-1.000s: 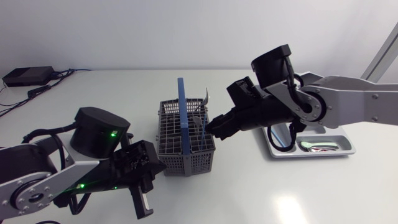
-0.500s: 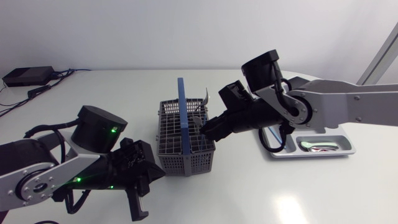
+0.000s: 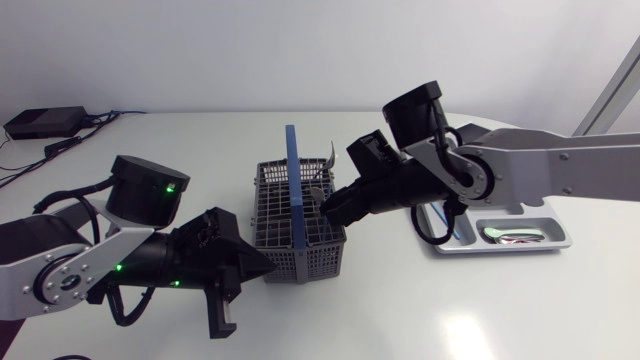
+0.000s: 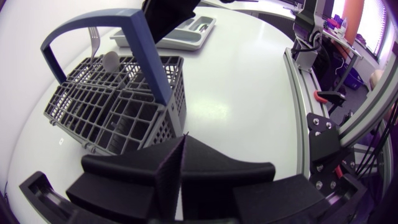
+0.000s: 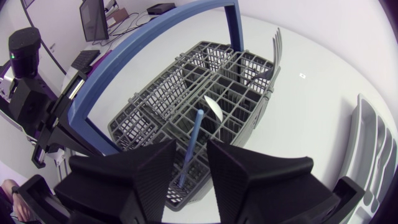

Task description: Unload the cutlery basket into the drawer organizer.

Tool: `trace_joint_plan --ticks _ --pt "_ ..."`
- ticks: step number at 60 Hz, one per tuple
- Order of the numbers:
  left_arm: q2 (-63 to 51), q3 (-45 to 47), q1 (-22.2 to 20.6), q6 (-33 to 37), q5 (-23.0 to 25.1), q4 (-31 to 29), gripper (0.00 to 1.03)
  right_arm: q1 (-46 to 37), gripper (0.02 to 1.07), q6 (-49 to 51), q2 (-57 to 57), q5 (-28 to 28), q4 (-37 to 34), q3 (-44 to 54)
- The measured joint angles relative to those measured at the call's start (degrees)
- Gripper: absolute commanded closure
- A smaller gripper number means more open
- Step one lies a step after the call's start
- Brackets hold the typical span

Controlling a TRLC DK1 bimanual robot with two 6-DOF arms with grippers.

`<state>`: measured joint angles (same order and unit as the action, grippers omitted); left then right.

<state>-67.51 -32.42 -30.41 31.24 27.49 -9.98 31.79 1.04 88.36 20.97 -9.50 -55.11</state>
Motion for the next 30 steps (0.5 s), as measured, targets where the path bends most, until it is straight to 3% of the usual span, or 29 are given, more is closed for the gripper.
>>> trace_joint_plan --ticks 14,30 --pt "-1.62 0.0 0.31 0.11 3.15 2.25 0.83 0.17 0.92 0.0 0.92 0.0 0.35 -0.46" --pt "-2.43 0.0 1.11 0.09 4.68 2.62 0.83 0.52 0.96 0.0 1.05 0.0 0.59 -0.52"
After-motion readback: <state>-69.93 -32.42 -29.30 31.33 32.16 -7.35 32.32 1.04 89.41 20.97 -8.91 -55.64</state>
